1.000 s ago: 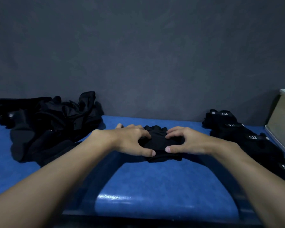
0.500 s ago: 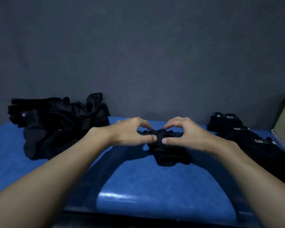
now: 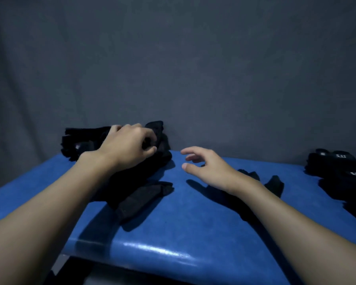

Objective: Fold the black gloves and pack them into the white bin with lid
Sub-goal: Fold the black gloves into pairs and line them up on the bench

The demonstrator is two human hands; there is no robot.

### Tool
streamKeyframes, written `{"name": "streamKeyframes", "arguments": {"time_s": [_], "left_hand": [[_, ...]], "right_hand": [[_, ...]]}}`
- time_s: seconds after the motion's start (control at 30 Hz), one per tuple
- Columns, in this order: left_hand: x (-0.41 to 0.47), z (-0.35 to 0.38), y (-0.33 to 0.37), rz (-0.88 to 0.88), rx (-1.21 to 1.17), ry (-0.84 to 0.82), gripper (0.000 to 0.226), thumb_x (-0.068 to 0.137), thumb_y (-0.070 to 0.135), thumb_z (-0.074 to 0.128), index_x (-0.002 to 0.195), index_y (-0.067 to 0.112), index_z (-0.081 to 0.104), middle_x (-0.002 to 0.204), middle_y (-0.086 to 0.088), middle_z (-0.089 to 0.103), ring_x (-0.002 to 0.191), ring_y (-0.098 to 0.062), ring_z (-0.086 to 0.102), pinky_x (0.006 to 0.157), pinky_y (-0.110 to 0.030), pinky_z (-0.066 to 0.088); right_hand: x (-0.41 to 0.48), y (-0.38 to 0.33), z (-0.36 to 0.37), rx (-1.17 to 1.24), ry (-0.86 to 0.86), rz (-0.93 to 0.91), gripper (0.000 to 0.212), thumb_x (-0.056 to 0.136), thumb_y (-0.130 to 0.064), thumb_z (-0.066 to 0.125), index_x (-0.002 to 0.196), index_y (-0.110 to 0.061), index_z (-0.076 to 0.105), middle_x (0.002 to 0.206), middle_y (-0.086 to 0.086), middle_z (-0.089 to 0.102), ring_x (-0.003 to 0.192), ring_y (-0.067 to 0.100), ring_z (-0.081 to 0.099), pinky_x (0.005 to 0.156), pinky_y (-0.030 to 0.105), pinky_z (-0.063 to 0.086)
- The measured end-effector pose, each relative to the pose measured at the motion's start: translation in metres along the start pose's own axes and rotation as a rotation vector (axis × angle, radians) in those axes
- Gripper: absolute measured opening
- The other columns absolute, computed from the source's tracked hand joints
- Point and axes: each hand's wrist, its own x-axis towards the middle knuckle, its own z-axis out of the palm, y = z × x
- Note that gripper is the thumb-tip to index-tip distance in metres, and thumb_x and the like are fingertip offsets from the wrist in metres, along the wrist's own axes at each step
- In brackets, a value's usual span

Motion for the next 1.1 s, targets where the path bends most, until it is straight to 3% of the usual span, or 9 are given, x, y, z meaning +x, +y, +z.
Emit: {"name": "streamKeyframes", "arguments": {"time_s": [0.2,0.33,0.5,0.63,0.77,0.9,0.97,1.03,1.1], "left_hand": [[-0.004,0.016,-0.01,-0.02,0.084,-0.105,0.034,0.09,0.054,0.055,0.122,0.045,0.059,0.129,0.007,0.057,0.125,-0.021,0.049,0.104,-0.046,0.032],[-0.004,0.019,-0.011,-0.027,0.086,-0.125,0.035,0.09,0.056,0.054,0.123,0.044,0.059,0.13,0.006,0.055,0.126,-0.023,0.046,0.104,-0.047,0.03],[-0.004,0.02,-0.01,-0.054,0.068,-0.156,0.033,0.09,0.055,0.055,0.12,0.042,0.06,0.128,0.006,0.056,0.125,-0.024,0.046,0.105,-0.051,0.029],[-0.005,0.017,-0.009,-0.071,0.051,-0.167,0.034,0.09,0.055,0.055,0.121,0.041,0.059,0.128,0.005,0.055,0.125,-0.024,0.047,0.106,-0.052,0.028],[-0.007,0.012,-0.009,-0.094,0.031,-0.198,0.036,0.091,0.053,0.054,0.125,0.04,0.057,0.129,0.004,0.055,0.125,-0.024,0.048,0.106,-0.052,0.027],[-0.009,0.008,-0.006,-0.105,0.018,-0.247,0.038,0.093,0.051,0.053,0.128,0.038,0.055,0.13,0.003,0.054,0.126,-0.024,0.048,0.107,-0.052,0.026],[-0.009,0.007,-0.003,-0.11,0.018,-0.273,0.036,0.093,0.051,0.053,0.126,0.037,0.057,0.127,0.004,0.054,0.125,-0.024,0.049,0.106,-0.051,0.027],[-0.009,0.005,0.002,-0.091,0.008,-0.237,0.028,0.092,0.05,0.053,0.115,0.036,0.06,0.12,0.004,0.056,0.12,-0.024,0.05,0.102,-0.052,0.03],[-0.006,0.002,0.011,-0.068,-0.056,-0.187,0.025,0.093,0.048,0.054,0.114,0.036,0.061,0.117,0.007,0.058,0.118,-0.022,0.051,0.1,-0.052,0.031]], "right_hand": [[0.021,-0.01,0.03,0.122,-0.039,0.023,0.041,0.093,-0.03,0.064,0.133,-0.036,0.056,0.128,-0.003,0.054,0.122,0.01,0.053,0.104,0.026,0.038],[0.029,-0.01,0.044,0.049,0.002,0.057,0.04,0.087,-0.042,0.065,0.127,-0.039,0.061,0.115,-0.017,0.053,0.124,0.016,0.051,0.112,0.039,0.035],[0.029,-0.016,0.036,0.157,0.074,0.016,0.038,0.095,-0.02,0.061,0.132,-0.017,0.06,0.124,-0.01,0.055,0.117,0.008,0.053,0.101,0.022,0.04],[0.027,-0.024,0.027,0.19,0.176,-0.045,0.035,0.094,-0.016,0.06,0.13,-0.016,0.062,0.134,-0.011,0.055,0.124,0.007,0.05,0.11,0.027,0.038],[0.022,-0.032,0.018,0.237,0.274,-0.103,0.03,0.095,-0.012,0.059,0.125,-0.012,0.064,0.131,-0.01,0.056,0.119,0.008,0.055,0.107,0.024,0.041],[0.012,-0.033,0.005,0.293,0.401,-0.134,0.025,0.094,-0.01,0.061,0.118,-0.011,0.068,0.12,-0.008,0.061,0.11,0.01,0.06,0.091,0.013,0.047],[0.006,-0.033,-0.004,0.327,0.475,-0.142,0.021,0.091,-0.01,0.066,0.111,-0.012,0.069,0.115,-0.007,0.064,0.101,0.01,0.063,0.083,0.014,0.049],[-0.001,-0.032,-0.014,0.352,0.514,-0.135,0.019,0.088,-0.009,0.069,0.106,-0.014,0.07,0.11,-0.006,0.066,0.082,0.004,0.063,0.076,0.015,0.05],[-0.01,-0.031,-0.023,0.373,0.526,-0.115,0.018,0.087,-0.005,0.069,0.104,-0.011,0.069,0.09,-0.008,0.068,0.057,-0.001,0.056,0.063,0.013,0.048]]}}
